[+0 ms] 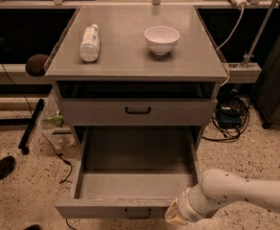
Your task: Close middle drawer
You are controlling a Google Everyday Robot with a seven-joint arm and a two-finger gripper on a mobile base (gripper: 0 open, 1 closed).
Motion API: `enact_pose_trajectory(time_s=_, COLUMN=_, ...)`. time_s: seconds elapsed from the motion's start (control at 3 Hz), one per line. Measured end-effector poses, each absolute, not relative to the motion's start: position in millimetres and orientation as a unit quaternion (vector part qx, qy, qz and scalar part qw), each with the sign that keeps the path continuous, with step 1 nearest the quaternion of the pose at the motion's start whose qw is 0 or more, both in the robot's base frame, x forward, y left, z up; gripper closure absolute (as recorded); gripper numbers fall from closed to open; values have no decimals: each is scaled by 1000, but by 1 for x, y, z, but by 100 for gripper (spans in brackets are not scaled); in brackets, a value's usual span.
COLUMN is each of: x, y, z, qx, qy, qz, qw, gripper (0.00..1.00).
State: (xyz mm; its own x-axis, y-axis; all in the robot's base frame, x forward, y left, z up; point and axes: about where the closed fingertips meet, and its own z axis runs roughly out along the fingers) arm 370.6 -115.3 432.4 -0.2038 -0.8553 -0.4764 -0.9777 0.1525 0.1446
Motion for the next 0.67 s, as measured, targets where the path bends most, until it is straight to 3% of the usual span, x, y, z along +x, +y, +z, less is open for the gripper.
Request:
enact_pose_trajectory(time_s=0.33, x=374, y=-119, z=417, qx=-620, qy=745, qz=207, qw=134, gripper=90)
enact_pose_trajectory(time_s=0.67, x=388, y=-123, z=414, qx=-629, qy=741, qz=187, qw=142, gripper=67)
